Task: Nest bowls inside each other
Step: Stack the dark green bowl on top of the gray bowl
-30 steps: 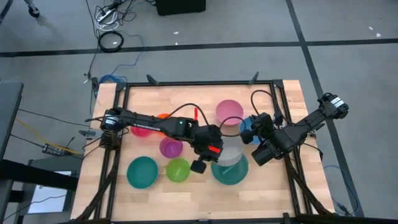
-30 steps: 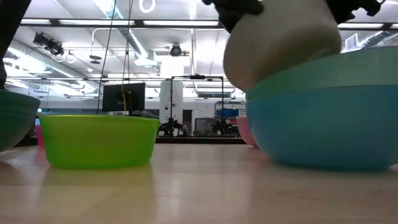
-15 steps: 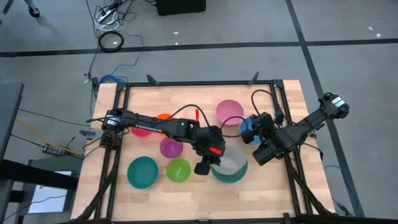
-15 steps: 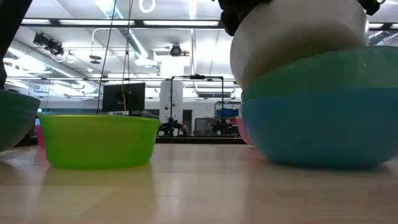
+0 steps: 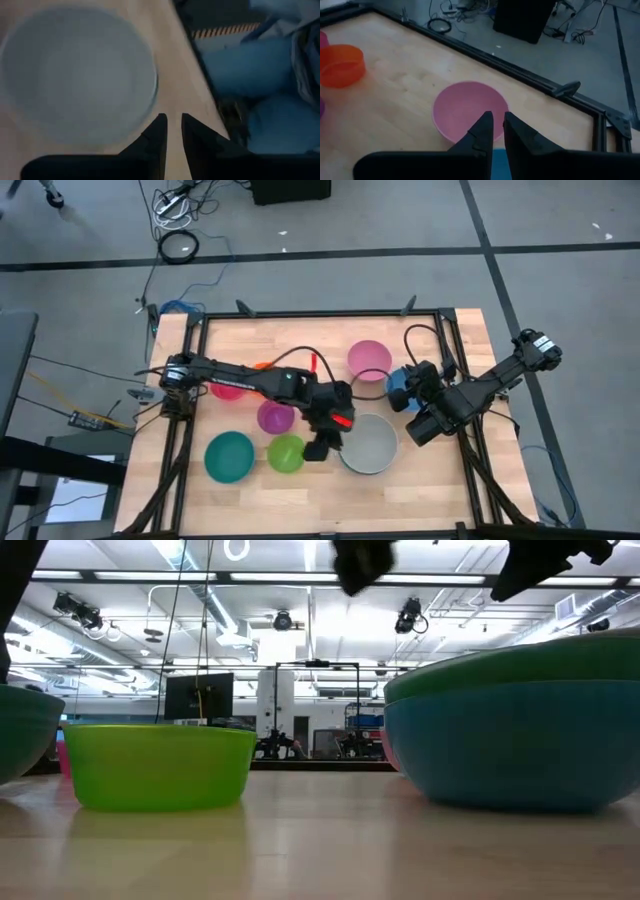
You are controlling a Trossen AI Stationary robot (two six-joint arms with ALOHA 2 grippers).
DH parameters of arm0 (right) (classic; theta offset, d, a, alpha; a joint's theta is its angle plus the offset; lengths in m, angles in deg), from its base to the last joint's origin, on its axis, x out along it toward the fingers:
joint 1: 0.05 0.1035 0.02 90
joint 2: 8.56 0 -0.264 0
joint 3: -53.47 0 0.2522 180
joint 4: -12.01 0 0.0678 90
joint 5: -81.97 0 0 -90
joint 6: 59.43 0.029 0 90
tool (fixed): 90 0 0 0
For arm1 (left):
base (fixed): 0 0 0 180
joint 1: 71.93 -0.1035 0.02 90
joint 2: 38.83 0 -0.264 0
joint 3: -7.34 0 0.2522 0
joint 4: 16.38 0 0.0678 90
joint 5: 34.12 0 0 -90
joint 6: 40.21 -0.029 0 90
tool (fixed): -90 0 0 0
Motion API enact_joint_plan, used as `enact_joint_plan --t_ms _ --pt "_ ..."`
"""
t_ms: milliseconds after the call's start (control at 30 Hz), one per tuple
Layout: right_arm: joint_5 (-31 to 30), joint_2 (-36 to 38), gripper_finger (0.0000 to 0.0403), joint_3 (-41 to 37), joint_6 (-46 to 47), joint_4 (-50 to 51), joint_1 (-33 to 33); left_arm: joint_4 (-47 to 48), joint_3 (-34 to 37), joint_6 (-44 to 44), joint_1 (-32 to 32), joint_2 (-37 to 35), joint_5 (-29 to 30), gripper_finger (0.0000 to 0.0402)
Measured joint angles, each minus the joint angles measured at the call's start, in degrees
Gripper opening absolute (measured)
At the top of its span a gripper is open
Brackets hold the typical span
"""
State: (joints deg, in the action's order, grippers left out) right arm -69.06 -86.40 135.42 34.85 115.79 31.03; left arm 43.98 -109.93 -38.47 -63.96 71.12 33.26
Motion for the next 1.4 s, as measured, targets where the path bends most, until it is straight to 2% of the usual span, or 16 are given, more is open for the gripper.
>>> enact_joint_plan --t_ms 67,200,267,333,567,733,867,1033,1167,1400 --pt "0.7 0.0 0.0034 0.0 -0.3 0.0 0.4 8.6 0.0 0.0 -0.2 -3.0 4.1 0.0066" --pt "0.1 0.0 0.0034 0.0 -0.2 0.0 1.9 25.5 0.0 1.8 0.5 -9.2 16.0 0.0066" --pt "-0.7 0.0 0.0034 0.0 0.6 0.0 2.6 31.2 0.3 3.3 1.6 -12.9 19.5 0.0066" --pt "-1.2 0.0 0.0034 0.0 1.6 0.0 3.0 34.0 1.7 5.9 2.7 -17.4 22.1 0.0066" --pt "-0.1 0.0 0.0034 0.0 3.7 0.0 4.5 33.6 8.6 20.6 7.7 -31.7 29.1 0.0066" --pt "1.1 0.0 0.0034 0.0 4.1 0.0 4.6 34.1 16.9 29.5 11.8 -37.1 30.3 0.0066" --pt "1.2 0.0 0.0034 0.0 4.2 0.0 4.6 34.0 26.0 32.4 15.1 -38.2 27.8 0.0066" --pt "1.2 0.0 0.0034 0.0 4.2 0.0 4.6 33.0 34.8 27.6 19.5 -38.2 24.9 0.0066" --pt "1.2 0.0 0.0034 0.0 4.2 0.0 4.6 31.5 40.1 25.0 21.8 -38.2 24.8 0.0066" --pt "1.2 0.0 0.0034 0.0 4.0 0.0 4.5 23.0 48.1 24.0 23.2 -38.2 26.0 0.0066"
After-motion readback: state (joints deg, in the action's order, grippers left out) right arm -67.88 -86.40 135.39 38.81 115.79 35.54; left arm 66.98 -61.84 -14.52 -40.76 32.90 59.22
